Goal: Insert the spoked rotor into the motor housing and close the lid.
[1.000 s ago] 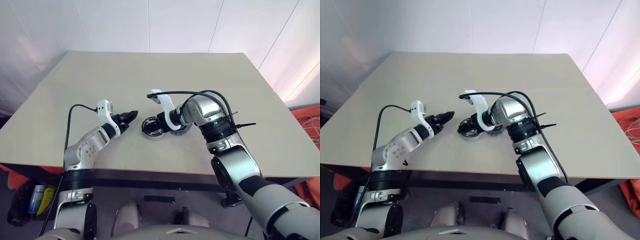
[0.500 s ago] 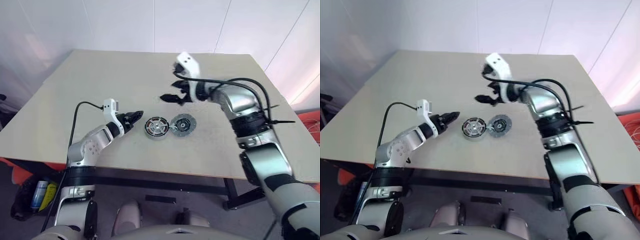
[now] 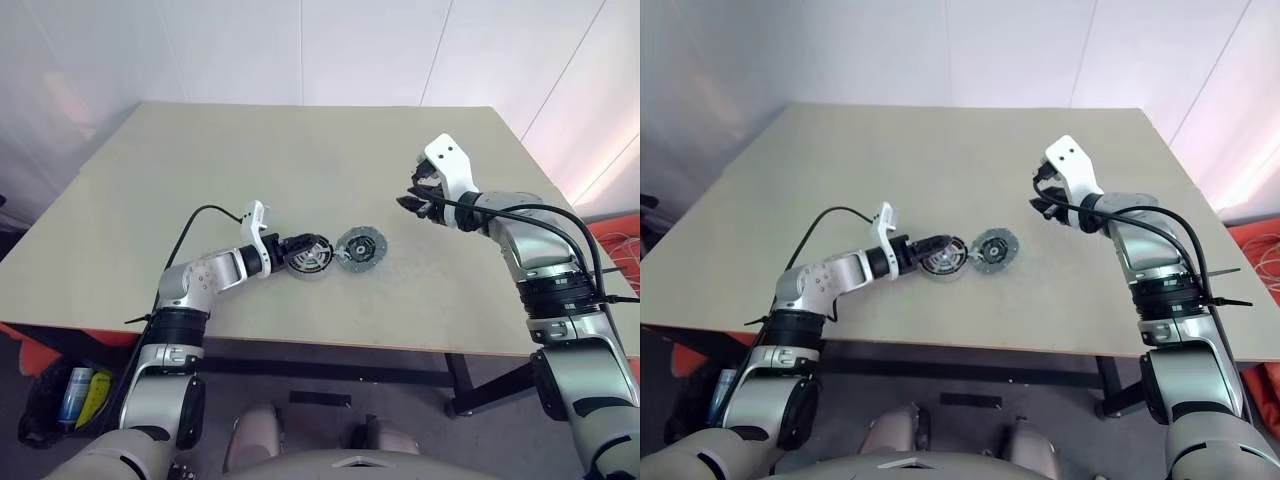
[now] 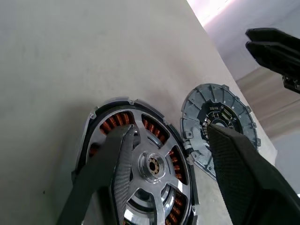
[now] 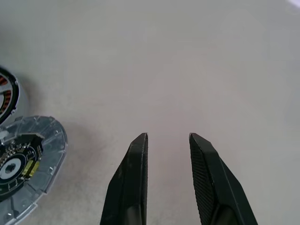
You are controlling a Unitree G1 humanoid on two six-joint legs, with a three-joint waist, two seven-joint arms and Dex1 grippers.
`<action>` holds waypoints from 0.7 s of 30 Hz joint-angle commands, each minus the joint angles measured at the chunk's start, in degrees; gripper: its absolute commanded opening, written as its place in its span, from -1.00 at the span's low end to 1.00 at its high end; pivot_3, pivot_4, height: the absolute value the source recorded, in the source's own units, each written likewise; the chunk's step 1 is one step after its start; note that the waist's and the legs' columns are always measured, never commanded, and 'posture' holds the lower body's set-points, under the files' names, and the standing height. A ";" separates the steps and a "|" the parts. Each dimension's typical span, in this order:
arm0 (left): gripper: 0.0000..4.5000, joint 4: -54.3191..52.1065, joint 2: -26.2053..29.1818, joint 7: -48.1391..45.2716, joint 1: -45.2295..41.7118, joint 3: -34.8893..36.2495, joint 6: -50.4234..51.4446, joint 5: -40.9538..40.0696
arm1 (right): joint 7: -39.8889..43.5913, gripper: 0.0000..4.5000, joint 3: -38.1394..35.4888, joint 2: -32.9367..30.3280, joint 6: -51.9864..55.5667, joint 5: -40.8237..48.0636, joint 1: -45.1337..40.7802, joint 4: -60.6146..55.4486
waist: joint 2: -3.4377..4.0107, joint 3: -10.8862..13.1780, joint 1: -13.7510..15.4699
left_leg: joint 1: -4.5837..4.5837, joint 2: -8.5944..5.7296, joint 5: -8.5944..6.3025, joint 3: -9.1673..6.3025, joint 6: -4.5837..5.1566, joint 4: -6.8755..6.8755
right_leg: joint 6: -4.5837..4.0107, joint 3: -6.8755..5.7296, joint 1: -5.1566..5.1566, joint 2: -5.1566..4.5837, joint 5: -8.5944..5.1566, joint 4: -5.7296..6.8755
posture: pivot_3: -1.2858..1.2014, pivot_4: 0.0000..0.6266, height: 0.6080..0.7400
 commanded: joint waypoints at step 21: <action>-0.98 -4.61 -2.29 -3.07 1.90 6.30 2.48 -6.86 | -1.57 -0.36 -1.53 -0.34 -2.88 -0.35 -3.19 1.21 | 0.01 0.00 0.09 | 0.15 -0.04 -0.05 0.01 0.09 0.00 | -0.02 0.00 0.19 -0.05 0.00 -0.05 | 0.03 -1.00 1.00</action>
